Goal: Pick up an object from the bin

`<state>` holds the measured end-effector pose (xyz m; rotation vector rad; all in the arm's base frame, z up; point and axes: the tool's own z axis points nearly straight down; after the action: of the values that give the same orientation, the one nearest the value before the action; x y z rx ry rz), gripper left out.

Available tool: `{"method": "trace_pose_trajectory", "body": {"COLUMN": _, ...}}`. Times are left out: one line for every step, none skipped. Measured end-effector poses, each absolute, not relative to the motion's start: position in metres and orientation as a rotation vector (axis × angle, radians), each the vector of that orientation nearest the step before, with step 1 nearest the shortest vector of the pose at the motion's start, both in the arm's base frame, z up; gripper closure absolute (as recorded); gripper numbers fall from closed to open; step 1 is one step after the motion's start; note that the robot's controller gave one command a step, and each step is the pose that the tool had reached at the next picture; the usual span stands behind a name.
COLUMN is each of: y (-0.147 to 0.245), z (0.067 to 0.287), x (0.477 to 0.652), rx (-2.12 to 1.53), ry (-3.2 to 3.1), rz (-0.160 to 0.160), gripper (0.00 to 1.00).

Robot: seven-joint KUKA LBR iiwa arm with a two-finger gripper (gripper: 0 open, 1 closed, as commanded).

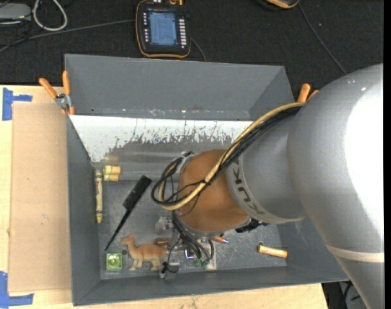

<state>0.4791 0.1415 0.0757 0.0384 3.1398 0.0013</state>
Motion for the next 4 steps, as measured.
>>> {"method": "trace_pose_trajectory", "body": {"y": 0.156, "z": 0.072, "x": 0.475, "rx": 0.127, "ry": 3.123, "rz": 0.005, "gripper": 0.00}}
{"method": "trace_pose_trajectory", "body": {"y": 0.142, "z": 0.075, "x": 0.478, "rx": 0.051, "ry": 3.141, "rz": 0.001, "gripper": 1.00}}
{"method": "trace_pose_trajectory", "body": {"y": 0.142, "z": 0.075, "x": 0.478, "rx": 0.051, "ry": 3.141, "rz": 0.001, "gripper": 1.00}}
{"method": "trace_pose_trajectory", "body": {"y": 0.141, "z": 0.088, "x": 0.476, "rx": 0.053, "ry": 3.150, "rz": -0.003, "gripper": 1.00}}
